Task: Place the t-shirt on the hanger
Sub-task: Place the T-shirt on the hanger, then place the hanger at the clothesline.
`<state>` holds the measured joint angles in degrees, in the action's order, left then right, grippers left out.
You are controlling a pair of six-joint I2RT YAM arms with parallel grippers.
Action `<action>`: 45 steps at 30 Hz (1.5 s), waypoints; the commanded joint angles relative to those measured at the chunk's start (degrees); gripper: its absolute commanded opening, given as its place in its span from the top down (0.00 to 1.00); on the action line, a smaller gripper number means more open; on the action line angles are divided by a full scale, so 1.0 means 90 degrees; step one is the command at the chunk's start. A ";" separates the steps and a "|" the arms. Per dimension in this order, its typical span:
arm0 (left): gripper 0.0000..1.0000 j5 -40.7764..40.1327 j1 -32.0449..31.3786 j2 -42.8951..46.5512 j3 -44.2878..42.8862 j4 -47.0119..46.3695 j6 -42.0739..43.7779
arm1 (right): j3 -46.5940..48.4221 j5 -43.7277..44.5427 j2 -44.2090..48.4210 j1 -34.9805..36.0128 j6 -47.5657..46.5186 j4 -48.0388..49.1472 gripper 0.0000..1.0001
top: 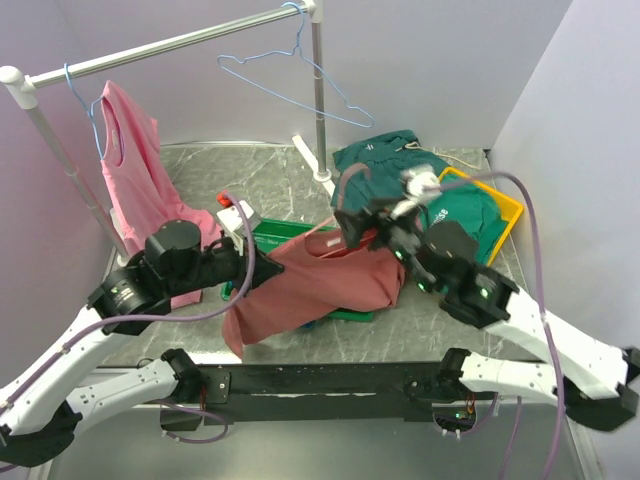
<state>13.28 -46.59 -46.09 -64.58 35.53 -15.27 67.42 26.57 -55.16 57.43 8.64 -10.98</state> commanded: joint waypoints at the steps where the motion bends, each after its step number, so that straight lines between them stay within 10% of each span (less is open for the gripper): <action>1: 0.99 -0.0586 0.0088 0.0384 -0.0890 0.0310 -0.0267 | -0.1470 0.1737 0.1312 -0.0716 0.1001 0.0612 0.15; 15: 0.99 -0.1034 0.0079 0.0314 -0.1233 0.0077 -0.0373 | -0.1241 0.0660 0.1451 -0.1127 0.0963 0.0840 0.00; 29: 0.99 -0.1436 0.0079 -0.0484 -0.4708 0.0857 0.0056 | -0.2921 -0.0607 0.0398 -0.2797 0.2906 0.2079 0.00; 38: 0.99 -0.1212 0.0079 -0.1002 -0.5803 0.0926 0.0222 | -0.2121 -0.1438 -0.1653 -0.2525 0.3424 0.2939 0.03; 45: 0.99 -0.2107 0.0079 -0.1119 -0.5901 0.0808 0.0144 | -0.1289 -0.1076 -0.2894 -0.0709 0.3336 0.3017 0.03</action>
<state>0.71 -45.95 -55.66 -114.83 48.82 -14.22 52.23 16.67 -79.13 43.31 37.65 11.44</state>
